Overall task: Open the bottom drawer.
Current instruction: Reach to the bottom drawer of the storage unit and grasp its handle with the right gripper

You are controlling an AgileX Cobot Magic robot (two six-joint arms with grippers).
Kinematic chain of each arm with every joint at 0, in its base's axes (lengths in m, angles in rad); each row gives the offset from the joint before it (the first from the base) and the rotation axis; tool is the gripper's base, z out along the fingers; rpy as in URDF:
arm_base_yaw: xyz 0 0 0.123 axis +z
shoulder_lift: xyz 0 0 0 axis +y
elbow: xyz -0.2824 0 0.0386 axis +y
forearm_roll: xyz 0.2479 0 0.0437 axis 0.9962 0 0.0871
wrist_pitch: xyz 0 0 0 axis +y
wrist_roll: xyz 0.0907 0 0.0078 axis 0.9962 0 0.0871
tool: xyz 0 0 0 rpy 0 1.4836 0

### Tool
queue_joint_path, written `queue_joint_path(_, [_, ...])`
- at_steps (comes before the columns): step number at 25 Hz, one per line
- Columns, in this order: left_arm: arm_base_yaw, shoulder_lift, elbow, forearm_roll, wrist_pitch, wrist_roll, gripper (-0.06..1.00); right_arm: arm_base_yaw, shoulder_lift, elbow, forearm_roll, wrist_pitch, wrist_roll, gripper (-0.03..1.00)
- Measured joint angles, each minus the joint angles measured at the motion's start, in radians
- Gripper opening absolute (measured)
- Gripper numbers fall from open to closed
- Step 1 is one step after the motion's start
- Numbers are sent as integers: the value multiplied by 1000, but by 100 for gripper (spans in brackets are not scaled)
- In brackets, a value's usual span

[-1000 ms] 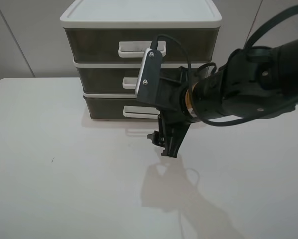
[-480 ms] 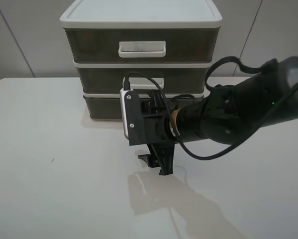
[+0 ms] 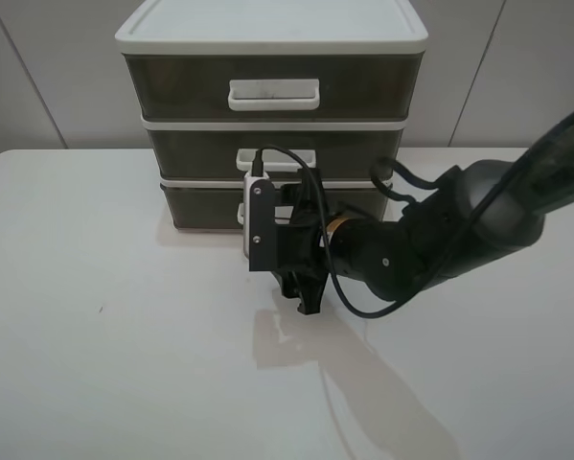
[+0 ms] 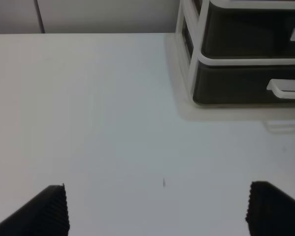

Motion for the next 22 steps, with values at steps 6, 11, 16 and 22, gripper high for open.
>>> queue_joint_path(6, [0,0,0,0,0,0,74,0,46,0,13,-28,-19,80])
queue_joint_path(11, [0,0,0,0,0,0,74,0,80,0,15,-106,-22,80])
queue_joint_path(16, [0,0,0,0,0,0,74,-1,88,0,20,-167,-22,80])
queue_joint_path(22, [0,0,0,0,0,0,74,-4,90,0,21,-173,-22,80])
